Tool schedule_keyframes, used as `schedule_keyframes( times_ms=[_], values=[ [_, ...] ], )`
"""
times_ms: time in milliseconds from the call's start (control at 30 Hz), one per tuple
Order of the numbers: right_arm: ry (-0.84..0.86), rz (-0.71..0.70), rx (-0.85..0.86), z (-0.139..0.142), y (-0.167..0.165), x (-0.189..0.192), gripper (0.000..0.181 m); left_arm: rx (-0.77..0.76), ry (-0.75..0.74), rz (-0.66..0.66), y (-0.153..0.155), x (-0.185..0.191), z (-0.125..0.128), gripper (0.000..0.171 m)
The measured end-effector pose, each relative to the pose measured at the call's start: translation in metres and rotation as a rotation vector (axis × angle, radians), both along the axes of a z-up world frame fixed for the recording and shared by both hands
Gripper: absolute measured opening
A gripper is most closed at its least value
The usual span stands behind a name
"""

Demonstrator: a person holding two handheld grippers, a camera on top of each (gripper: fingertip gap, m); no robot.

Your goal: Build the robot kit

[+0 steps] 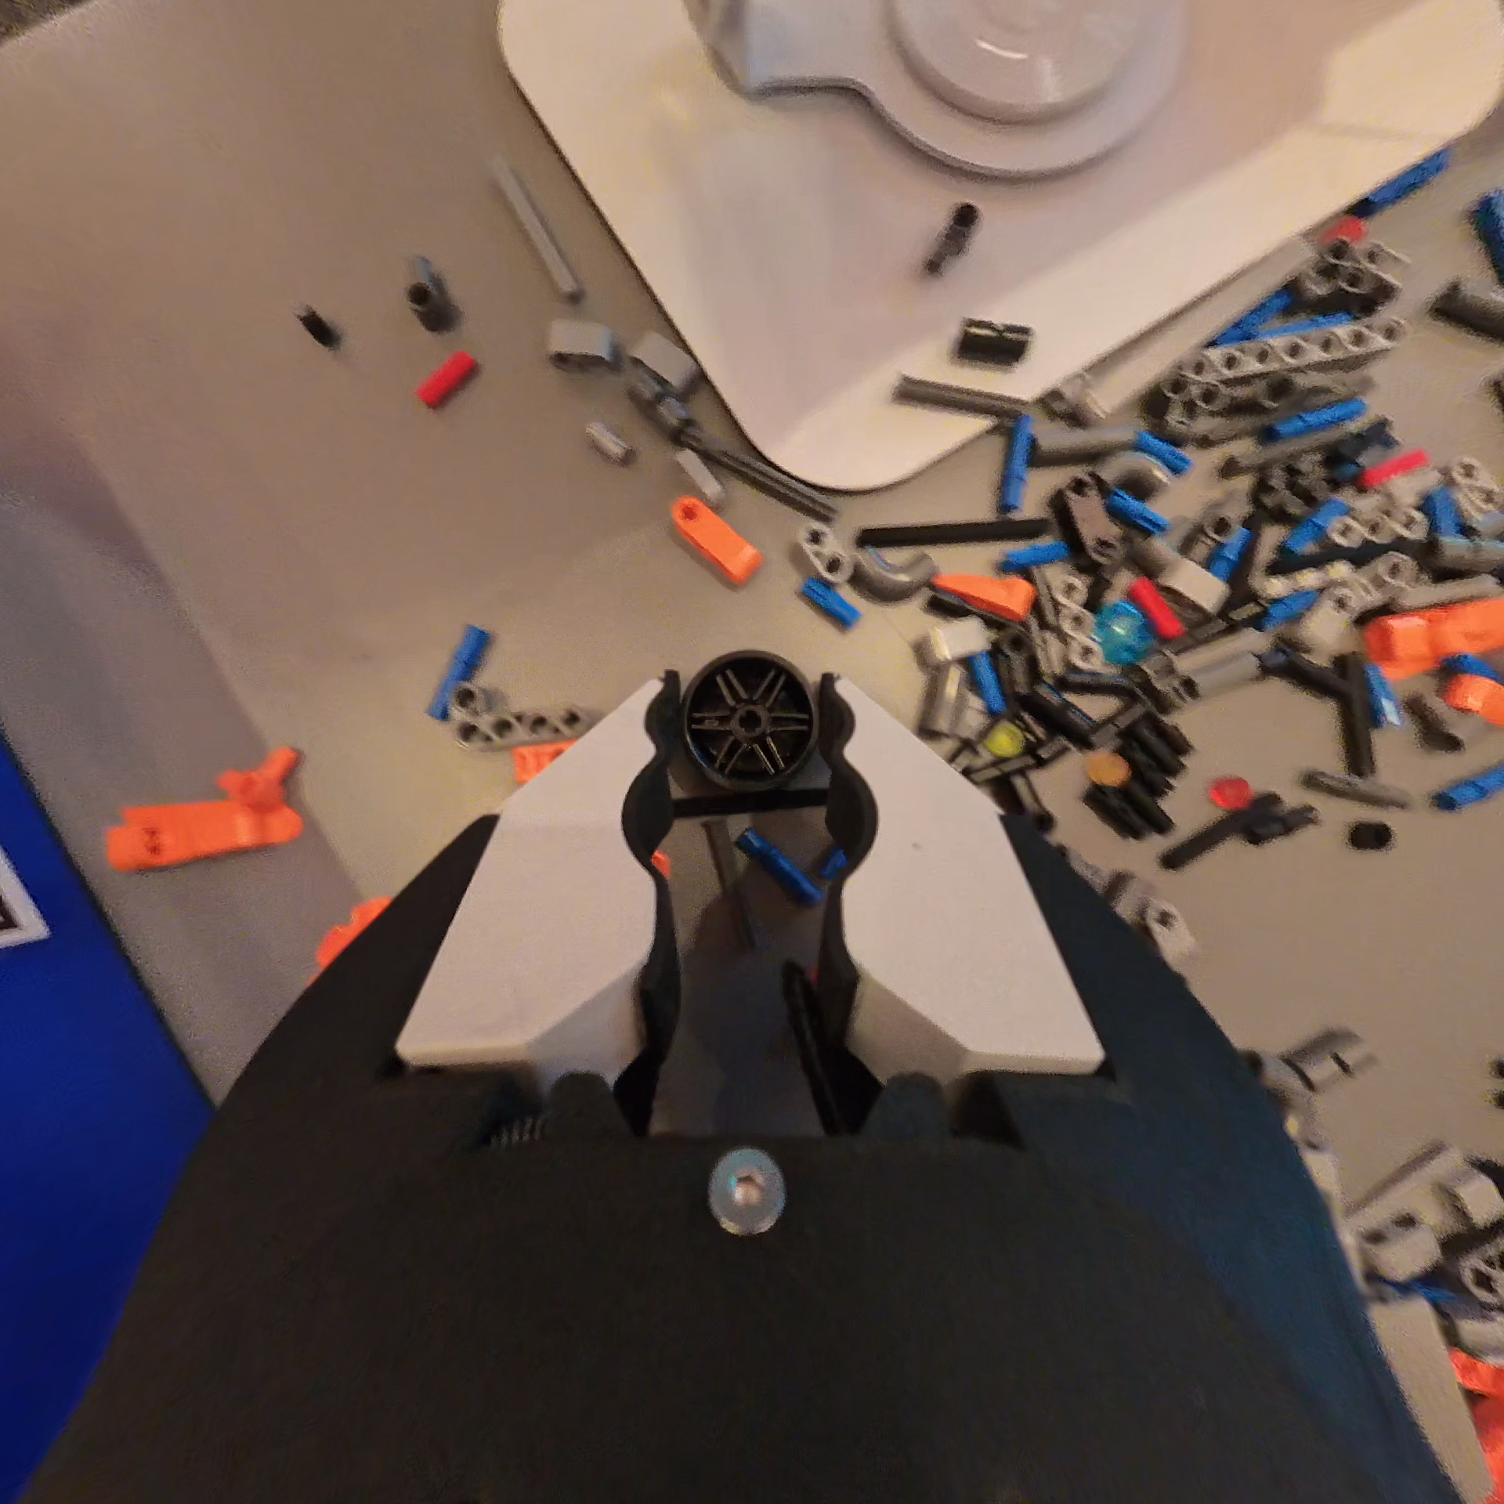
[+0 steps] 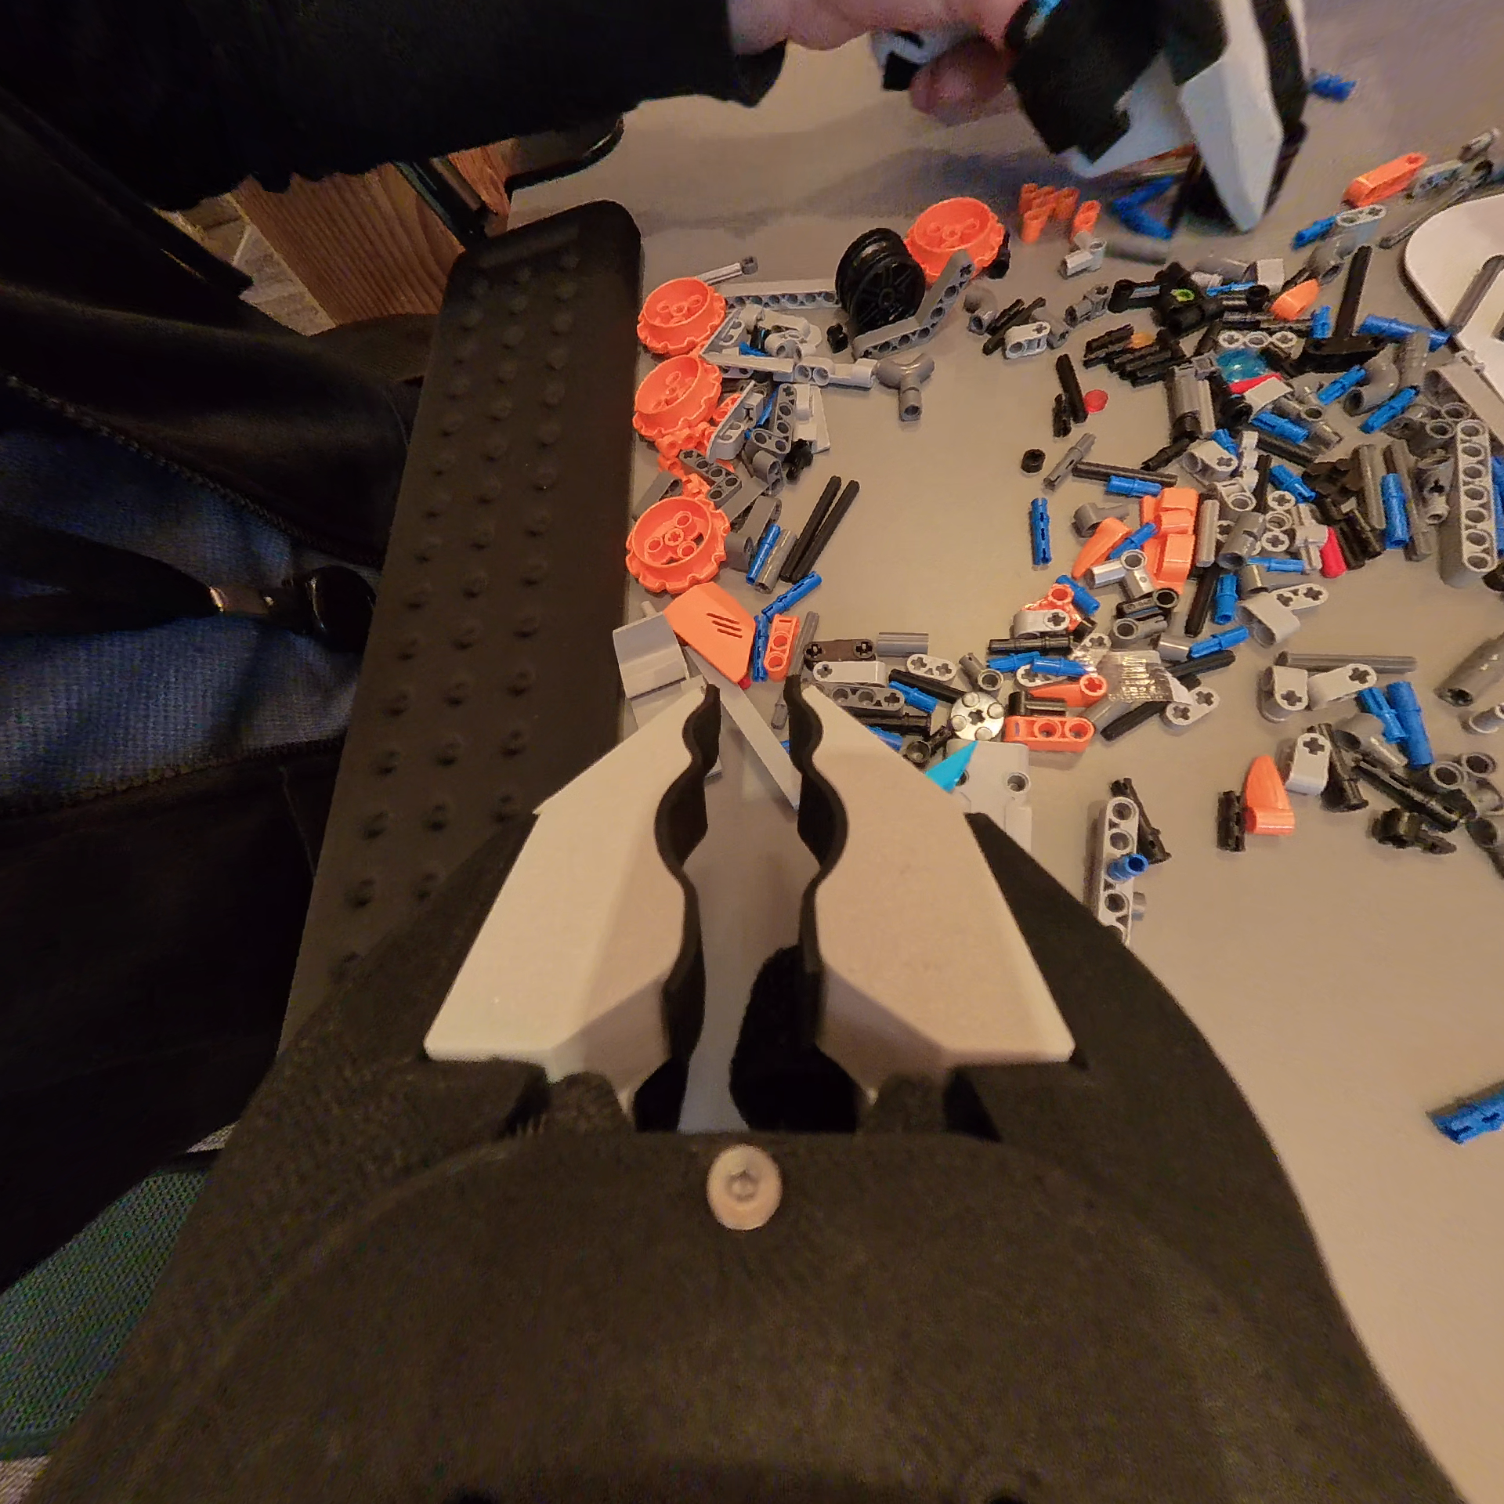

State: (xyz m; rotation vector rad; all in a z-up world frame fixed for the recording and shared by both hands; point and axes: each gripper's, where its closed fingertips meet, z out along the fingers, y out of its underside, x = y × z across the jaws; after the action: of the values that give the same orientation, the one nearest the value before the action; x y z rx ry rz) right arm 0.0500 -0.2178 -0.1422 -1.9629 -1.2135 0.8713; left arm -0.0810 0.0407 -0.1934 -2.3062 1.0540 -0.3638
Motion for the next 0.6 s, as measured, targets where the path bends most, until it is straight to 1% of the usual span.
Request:
schedule_keyframes(
  times_ms=[67,133,167,200,233,300,367,433,533,567,600],
  values=[
    [-0.002,0.000,0.000,0.000,0.000,0.000,0.016,-0.012,-0.021,-0.015,-0.016,0.002,0.000,0.031],
    [-0.002,-0.001,0.000,0.000,0.000,0.000,0.015,-0.049,-0.028,-0.076,-0.039,0.009,0.001,0.031],
    [-0.002,-0.002,-0.001,-0.001,0.000,0.000,0.015,-0.045,-0.009,-0.110,-0.048,0.011,0.001,0.031],
    [-0.002,-0.002,-0.002,-0.001,0.000,0.000,0.015,-0.014,0.002,-0.132,-0.050,0.012,0.003,0.034],
    [-0.002,-0.001,-0.002,-0.001,0.000,0.000,0.015,0.031,0.007,-0.118,-0.045,0.011,0.008,0.041],
    [-0.002,0.000,-0.001,-0.001,0.000,0.000,0.015,0.120,0.002,-0.064,-0.022,0.006,0.022,0.048],
    [-0.001,0.000,0.000,0.000,0.000,0.000,0.015,0.141,-0.046,-0.027,-0.002,0.005,0.034,0.051],
    [0.000,-0.003,-0.001,0.000,0.000,0.001,0.015,0.165,-0.036,0.009,0.022,0.000,0.037,0.053],
    [0.000,-0.012,0.002,-0.001,0.002,0.003,0.015,0.222,0.011,0.008,0.046,-0.003,0.038,0.051],
    [-0.001,-0.019,0.008,0.000,0.004,0.004,0.015,0.205,0.009,-0.011,0.045,-0.001,0.036,0.048],
    [0.003,-0.026,0.012,0.001,0.005,0.005,0.014,0.164,-0.012,-0.048,0.039,0.005,0.035,0.043]
  ],
)
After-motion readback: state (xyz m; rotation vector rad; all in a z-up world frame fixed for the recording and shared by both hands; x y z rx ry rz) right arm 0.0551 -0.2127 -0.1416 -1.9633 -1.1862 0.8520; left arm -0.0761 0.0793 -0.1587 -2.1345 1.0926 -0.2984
